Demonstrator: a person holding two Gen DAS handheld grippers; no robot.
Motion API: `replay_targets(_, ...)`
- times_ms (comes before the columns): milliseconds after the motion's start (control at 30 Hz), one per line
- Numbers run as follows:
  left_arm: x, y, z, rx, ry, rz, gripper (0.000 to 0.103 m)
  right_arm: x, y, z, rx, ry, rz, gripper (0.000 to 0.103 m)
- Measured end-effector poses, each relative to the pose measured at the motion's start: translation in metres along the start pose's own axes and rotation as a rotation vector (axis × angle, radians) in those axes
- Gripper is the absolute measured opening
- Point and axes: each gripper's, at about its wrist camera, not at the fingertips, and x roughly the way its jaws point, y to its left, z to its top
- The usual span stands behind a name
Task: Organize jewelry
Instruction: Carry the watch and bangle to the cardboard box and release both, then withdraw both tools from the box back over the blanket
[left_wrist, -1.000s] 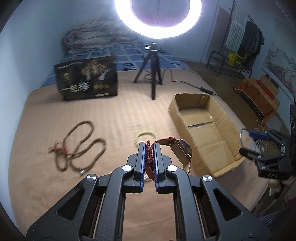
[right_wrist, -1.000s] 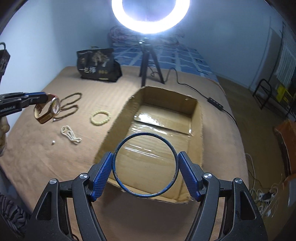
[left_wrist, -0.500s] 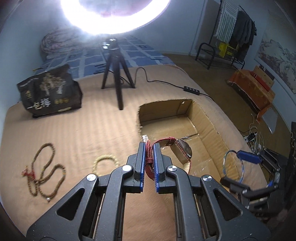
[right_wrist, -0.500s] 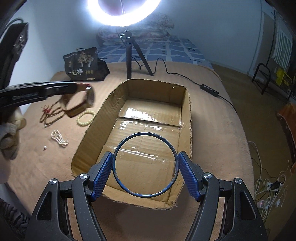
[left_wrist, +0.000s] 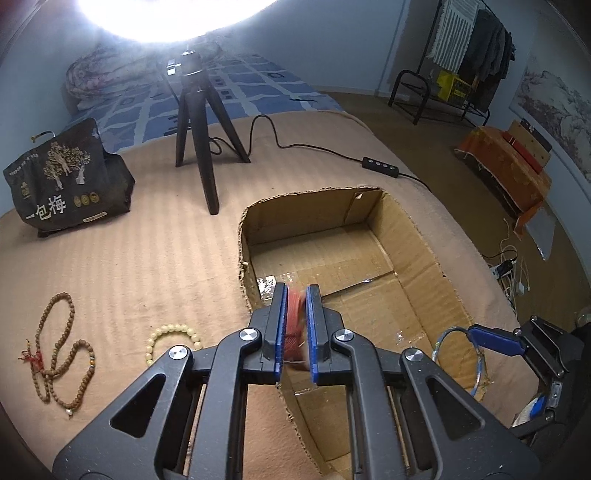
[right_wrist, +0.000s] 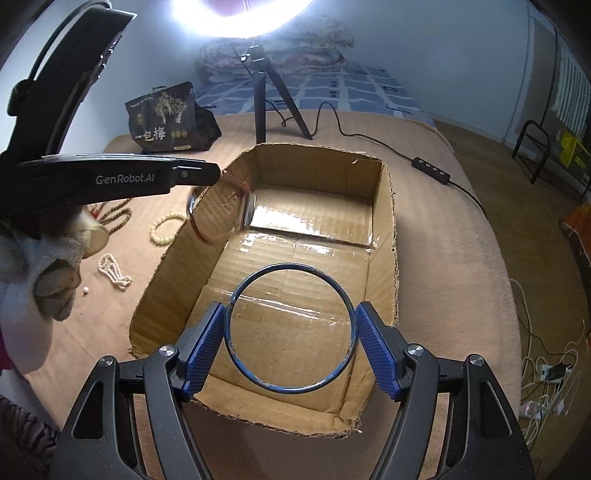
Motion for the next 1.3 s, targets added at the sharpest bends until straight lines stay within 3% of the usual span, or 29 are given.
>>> replay_targets(300,-0.021,0.003,-0.003,0.008,-0.023,0.020,0.007,-0.008,0.002,0.005,0.011,-0.021,-0.006,0.073)
replay_targets(567,-0.071,0.026,-0.011,-0.020,-0.077,0.061,0.007,-0.035,0.015,0.010,0.005,-0.078,-0.032,0.073)
replay_targets(667,-0.092,0.035,-0.016,-0.024,-0.102,0.082,0.013,-0.048,0.021,0.011,0.010,-0.103,-0.035,0.073)
replay_targets(833,-0.134,0.060,-0.029,-0.039,-0.163,0.133,0.057,-0.067,0.039,0.011,-0.009,-0.142,-0.043,0.074)
replay_targets(933,-0.157,0.082,-0.040,-0.077,-0.191,0.179,0.072,-0.076,0.050,0.011,-0.010,-0.160,-0.038,0.077)
replay_targets(1133,-0.181,0.131,-0.071,-0.159,-0.187,0.230,0.072,-0.093,0.076,0.018,0.007,-0.207,0.028,0.079)
replay_targets(1300,-0.198,0.161,-0.100,-0.160,-0.179,0.280,0.072,-0.103,0.104,0.024,-0.008,-0.244,0.070,0.081)
